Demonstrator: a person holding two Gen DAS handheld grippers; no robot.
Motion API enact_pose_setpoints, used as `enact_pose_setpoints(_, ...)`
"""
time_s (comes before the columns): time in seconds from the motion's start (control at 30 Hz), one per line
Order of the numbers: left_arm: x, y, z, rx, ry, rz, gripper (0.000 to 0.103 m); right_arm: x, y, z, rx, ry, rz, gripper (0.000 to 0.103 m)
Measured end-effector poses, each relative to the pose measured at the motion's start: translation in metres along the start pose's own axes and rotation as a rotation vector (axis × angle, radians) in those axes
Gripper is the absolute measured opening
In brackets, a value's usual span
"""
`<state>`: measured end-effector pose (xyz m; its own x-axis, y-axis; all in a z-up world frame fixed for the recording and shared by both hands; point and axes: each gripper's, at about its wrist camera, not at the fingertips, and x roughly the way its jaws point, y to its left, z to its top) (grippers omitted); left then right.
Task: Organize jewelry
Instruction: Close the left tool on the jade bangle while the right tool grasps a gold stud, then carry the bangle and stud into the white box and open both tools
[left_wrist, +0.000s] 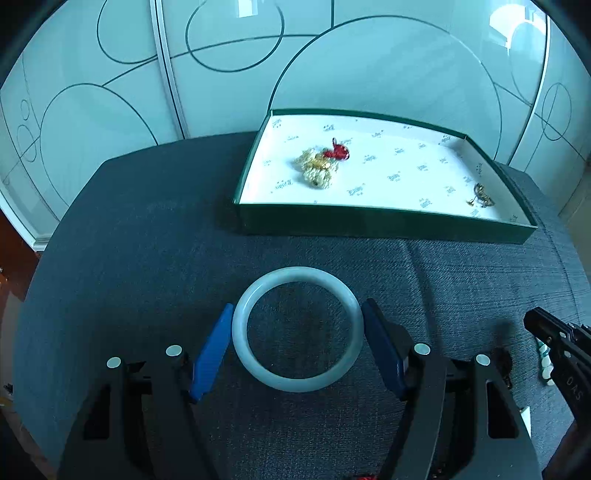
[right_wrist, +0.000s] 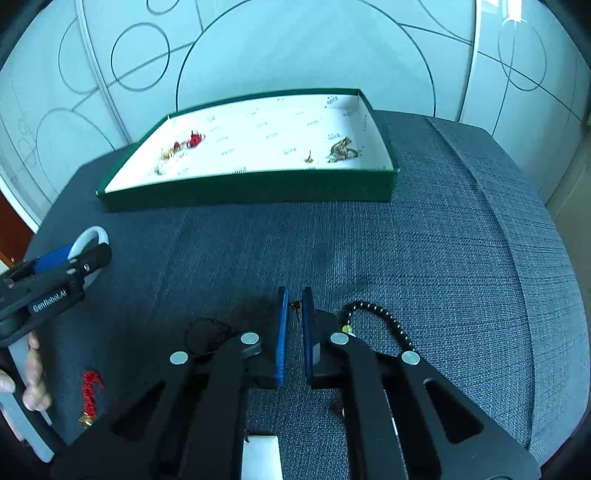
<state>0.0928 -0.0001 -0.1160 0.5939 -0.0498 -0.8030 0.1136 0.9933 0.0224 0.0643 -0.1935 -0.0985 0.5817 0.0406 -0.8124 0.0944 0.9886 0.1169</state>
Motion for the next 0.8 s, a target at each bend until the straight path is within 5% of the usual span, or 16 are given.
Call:
enact_pose_setpoints(0.47,-0.026,-0.029,0.058,0.058,-0.097,-0.028,0.07,-0.03,-0.005,0.073,0.038,-0.114,0.056,0.007)
enact_pose_setpoints(0.8,0.015,-0.062,0.113,0.104,-0.102,-0.04,0.07,0.017,-0.001,0.14,0.031,-0.116,0.056,0.007)
